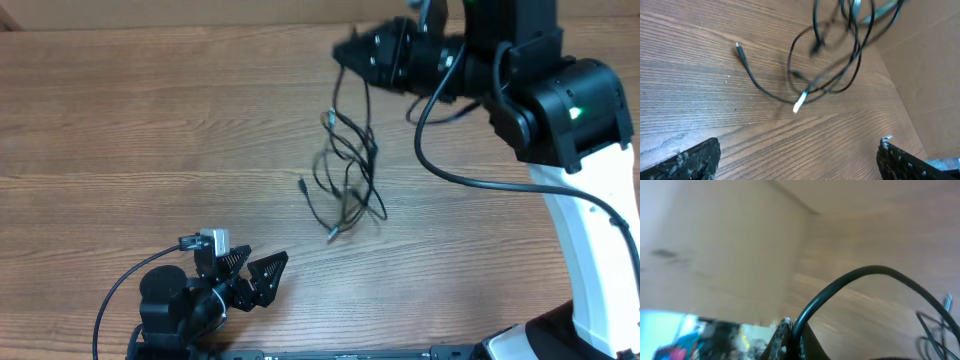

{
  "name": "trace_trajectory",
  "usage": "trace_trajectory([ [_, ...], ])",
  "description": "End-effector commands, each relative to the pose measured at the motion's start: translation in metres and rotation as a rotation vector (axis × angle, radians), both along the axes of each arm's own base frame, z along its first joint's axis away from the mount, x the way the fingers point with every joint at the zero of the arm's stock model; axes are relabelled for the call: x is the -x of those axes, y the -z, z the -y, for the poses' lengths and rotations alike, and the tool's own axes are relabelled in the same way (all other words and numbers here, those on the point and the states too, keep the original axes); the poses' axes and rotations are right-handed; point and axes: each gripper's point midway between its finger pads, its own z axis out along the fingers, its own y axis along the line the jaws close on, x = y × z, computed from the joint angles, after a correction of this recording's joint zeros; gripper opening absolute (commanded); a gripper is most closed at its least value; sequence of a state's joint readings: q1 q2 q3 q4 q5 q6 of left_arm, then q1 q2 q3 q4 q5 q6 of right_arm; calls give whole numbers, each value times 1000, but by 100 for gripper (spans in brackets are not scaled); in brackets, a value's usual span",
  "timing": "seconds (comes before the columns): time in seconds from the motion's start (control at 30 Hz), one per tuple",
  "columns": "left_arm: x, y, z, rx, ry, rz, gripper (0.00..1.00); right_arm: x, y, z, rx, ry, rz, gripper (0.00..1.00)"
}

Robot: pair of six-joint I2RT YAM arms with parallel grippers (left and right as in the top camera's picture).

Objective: Untangle cables
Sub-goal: 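Lift the grasped cable strand upward and away with the right gripper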

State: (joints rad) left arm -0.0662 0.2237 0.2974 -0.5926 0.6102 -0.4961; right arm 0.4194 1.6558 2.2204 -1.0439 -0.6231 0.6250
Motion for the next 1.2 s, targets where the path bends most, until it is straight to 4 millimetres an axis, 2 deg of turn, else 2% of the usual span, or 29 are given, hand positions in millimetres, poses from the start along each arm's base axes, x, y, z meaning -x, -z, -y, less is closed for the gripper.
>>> trace_trajectory([
  [0.0, 1, -8, 2, 9, 10, 11, 100, 28, -36, 13, -66, -66, 82, 4],
  [0.03, 2, -7, 2, 8, 10, 8, 99, 22, -22, 24, -12, -8, 50, 4],
  [0.17, 2, -7, 2, 8, 10, 5, 99, 11, 21, 43, 138, 112, -59, 4],
  [0.23, 2, -6, 2, 8, 10, 3, 99, 10, 36, 42, 166, 110, -113, 4],
  [0.3, 2, -6, 2, 8, 10, 3, 99, 12, 42, 38, 163, 83, -145, 4],
  [0.37, 2, -6, 2, 8, 10, 3, 99, 21, 36, 29, 111, 7, -158, 4],
  [0.47, 2, -6, 2, 8, 10, 3, 100, 26, 25, 28, 66, -33, -143, 4],
  [0.83, 2, -6, 2, 8, 10, 1, 99, 28, 24, 29, 45, -43, -172, 4],
  [0.9, 3, -5, 2, 7, 10, -2, 100, 43, 8, 17, -37, -157, -170, 4],
  [1.0, 4, -3, 2, 7, 10, -15, 100, 68, -33, 2, -194, -380, -95, 4],
  [1.03, 5, -1, 2, 6, 10, -22, 100, 69, -42, 1, -224, -392, -100, 4],
  [1.1, 5, -1, 2, 6, 10, -23, 100, 63, -46, 0, -230, -367, -83, 4],
  [1.17, 5, -1, 2, 6, 10, -23, 100, 41, -36, 5, -174, -232, -57, 4],
])
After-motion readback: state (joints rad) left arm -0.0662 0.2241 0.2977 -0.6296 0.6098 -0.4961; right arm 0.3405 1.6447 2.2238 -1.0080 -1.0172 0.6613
